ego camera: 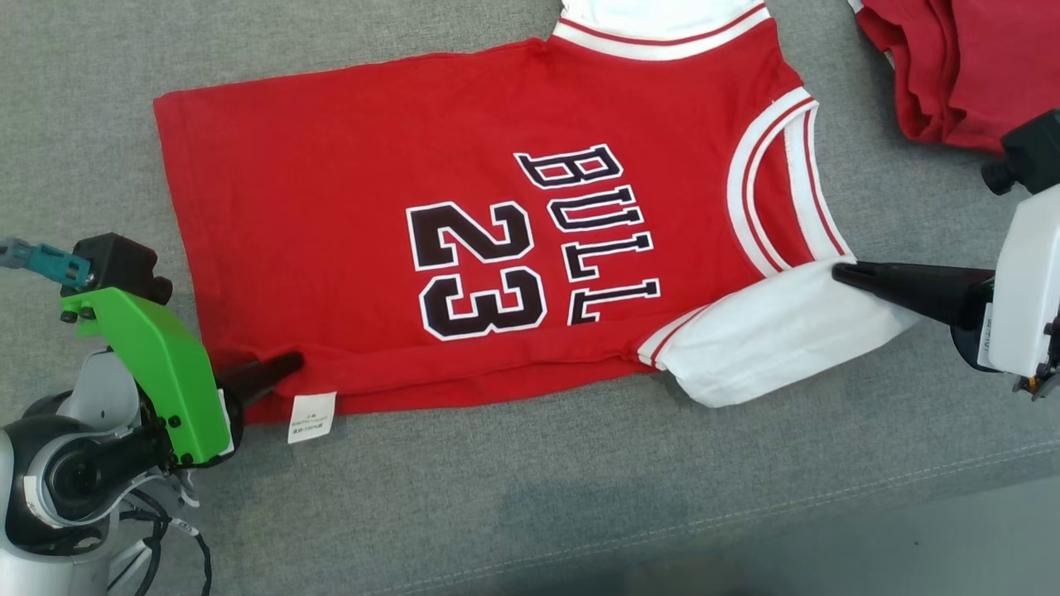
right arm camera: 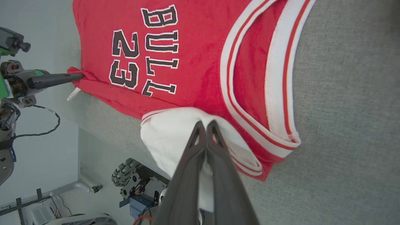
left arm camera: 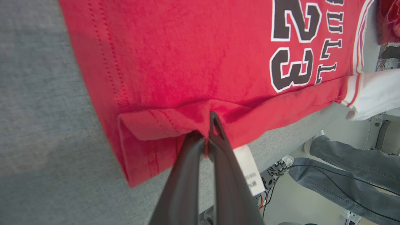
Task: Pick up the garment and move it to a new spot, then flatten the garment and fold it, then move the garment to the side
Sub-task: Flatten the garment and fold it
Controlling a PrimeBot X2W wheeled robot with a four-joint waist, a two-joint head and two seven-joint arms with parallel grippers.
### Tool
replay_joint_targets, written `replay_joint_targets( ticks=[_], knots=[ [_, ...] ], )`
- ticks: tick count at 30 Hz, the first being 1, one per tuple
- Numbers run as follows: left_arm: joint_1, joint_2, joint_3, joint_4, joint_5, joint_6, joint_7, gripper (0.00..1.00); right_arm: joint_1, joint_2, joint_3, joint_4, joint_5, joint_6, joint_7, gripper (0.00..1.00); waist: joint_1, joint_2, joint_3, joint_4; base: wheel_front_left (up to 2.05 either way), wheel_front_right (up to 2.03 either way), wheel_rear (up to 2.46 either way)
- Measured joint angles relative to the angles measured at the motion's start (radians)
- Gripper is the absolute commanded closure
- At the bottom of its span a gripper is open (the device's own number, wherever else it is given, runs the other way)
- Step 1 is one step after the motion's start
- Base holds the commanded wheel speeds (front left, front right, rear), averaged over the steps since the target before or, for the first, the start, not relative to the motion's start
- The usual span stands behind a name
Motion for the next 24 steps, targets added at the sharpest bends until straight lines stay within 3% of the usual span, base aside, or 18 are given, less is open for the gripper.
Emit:
replay_joint_targets(
  ticks=[16,17,19,20,22,23,24],
  knots=[
    [-0.094,-0.1,0.045,0.071,0.066,0.0,0.058,1.0,-0.094,0.049,0.026,0.089,-0.028,-0.009,0.0,1.0,0.0,0.0,0.041,0.009,0.0,0.0,0.0],
    [-0.105,-0.11,0.052,0.076,0.073,0.0,0.065,1.0,-0.106,0.055,0.028,0.095,-0.033,-0.012,0.0,0.87,0.0,0.0,0.047,0.01,0.0,0.0,0.0],
    [-0.116,-0.12,0.055,0.086,0.077,0.0,0.069,1.0,-0.123,0.064,0.028,0.113,-0.042,-0.018,-0.001,0.83,0.0,0.0,0.053,0.012,0.0,0.0,0.0],
    [-0.121,-0.126,0.058,0.09,0.081,0.0,0.069,1.0,-0.13,0.069,0.031,0.119,-0.043,-0.018,-0.001,0.75,0.0001,0.0,0.054,0.012,0.0,0.0,0.0],
    [-0.128,-0.136,0.062,0.098,0.09,0.0,0.071,1.0,-0.139,0.077,0.034,0.131,-0.052,-0.018,-0.002,0.7,0.0,0.0,0.056,0.012,0.0,0.0,0.0],
    [-0.131,-0.138,0.065,0.103,0.095,0.0,0.076,1.0,-0.142,0.079,0.034,0.138,-0.054,-0.018,-0.005,0.58,0.0,0.0,0.057,0.012,0.0,0.0,0.0],
    [-0.134,-0.143,0.071,0.107,0.098,0.0,0.077,1.0,-0.145,0.084,0.033,0.148,-0.061,-0.019,-0.016,0.21,0.0,0.0,0.058,0.013,0.0,0.0,0.0]
  ],
)
